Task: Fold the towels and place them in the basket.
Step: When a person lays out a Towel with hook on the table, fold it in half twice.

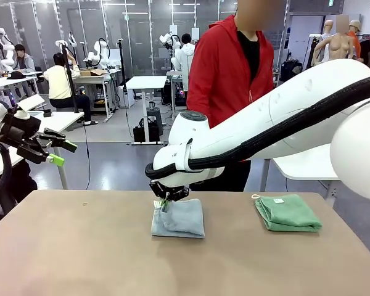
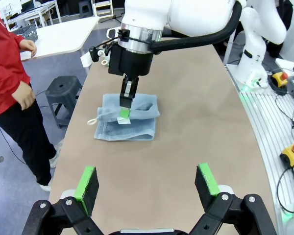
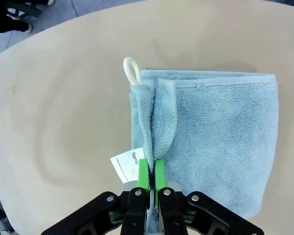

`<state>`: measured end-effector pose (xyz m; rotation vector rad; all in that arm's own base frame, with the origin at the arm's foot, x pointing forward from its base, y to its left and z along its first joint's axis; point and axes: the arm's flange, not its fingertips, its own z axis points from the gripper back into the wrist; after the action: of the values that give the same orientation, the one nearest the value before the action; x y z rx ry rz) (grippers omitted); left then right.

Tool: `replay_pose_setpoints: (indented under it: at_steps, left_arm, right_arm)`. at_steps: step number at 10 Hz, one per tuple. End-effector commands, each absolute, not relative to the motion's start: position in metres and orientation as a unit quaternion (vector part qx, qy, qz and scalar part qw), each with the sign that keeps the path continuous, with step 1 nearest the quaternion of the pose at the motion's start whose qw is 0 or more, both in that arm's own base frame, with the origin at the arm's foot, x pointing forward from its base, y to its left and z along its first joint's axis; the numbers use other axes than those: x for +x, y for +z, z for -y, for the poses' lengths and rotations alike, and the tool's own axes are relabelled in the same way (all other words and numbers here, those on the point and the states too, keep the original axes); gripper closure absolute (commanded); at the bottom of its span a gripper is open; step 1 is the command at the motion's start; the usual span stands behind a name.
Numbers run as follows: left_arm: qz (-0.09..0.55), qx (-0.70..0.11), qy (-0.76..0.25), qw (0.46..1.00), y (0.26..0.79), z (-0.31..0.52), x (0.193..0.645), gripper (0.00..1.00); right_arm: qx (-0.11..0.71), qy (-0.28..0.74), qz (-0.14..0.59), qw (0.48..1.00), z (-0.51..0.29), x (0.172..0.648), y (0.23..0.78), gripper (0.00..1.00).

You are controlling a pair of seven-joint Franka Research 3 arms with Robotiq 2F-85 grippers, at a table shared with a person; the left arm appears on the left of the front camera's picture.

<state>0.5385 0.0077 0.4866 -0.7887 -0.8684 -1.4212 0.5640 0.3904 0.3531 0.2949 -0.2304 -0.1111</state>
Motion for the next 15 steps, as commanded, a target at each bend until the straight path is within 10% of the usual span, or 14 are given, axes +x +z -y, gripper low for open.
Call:
replay_pose_setpoints:
  at_steps: [1,3,4,6,7,8,9,10,11,12,15]
  left_arm:
    - [0.374,-0.339,-0.617,0.604,0.489,-0.007,0.537,0.0]
    - [0.374,-0.339,-0.617,0.604,0.489,-0.007,0.537,0.0]
    - [0.374,-0.339,-0.617,0.604,0.489,-0.007,0.537,0.0]
    - [0.374,-0.339,-0.617,0.604,0.489,-0.007,0.537,0.0]
    - [0.374,-0.339,-0.617,0.604,0.489,-0.007,0.537,0.0]
    - [0.374,-0.339,-0.617,0.604,0.489,-0.007,0.537,0.0]
    - [0.374,-0.339,-0.617,0.604,0.489,-0.007,0.537,0.0]
    - [0.374,-0.339,-0.617,0.604,0.489,-0.007,0.537,0.0]
    - [0.374,-0.339,-0.617,0.604,0.489,-0.007,0.537,0.0]
    - [0.374,-0.339,-0.617,0.604,0.489,-0.007,0.537,0.0]
    - [0.374,-0.339,-0.617,0.604,0.489,-0.007,0.537,0.0]
  right_arm:
    - [0.153,-0.078,0.127,0.977,-0.396,0.565,0.347,1.0]
    - [0.163,-0.081,0.126,0.975,-0.397,0.565,0.344,1.0]
    - [0.167,-0.079,0.133,0.974,-0.399,0.565,0.342,0.74]
    - [0.178,-0.084,0.144,0.97,-0.4,0.564,0.339,0.54]
    - [0.185,-0.093,0.149,0.967,-0.398,0.563,0.34,0.71]
    - [0.188,-0.093,0.156,0.965,-0.395,0.562,0.343,0.34]
    - [0.186,-0.09,0.155,0.966,-0.391,0.559,0.348,0.51]
    - [0.177,-0.079,0.149,0.97,-0.382,0.556,0.355,0.14]
    - [0.164,-0.07,0.131,0.975,-0.367,0.553,0.364,0.31]
    - [0.152,-0.064,0.1,0.981,-0.349,0.551,0.374,0.0]
    - [0.126,-0.028,0.036,0.991,-0.296,0.549,0.397,0.11]
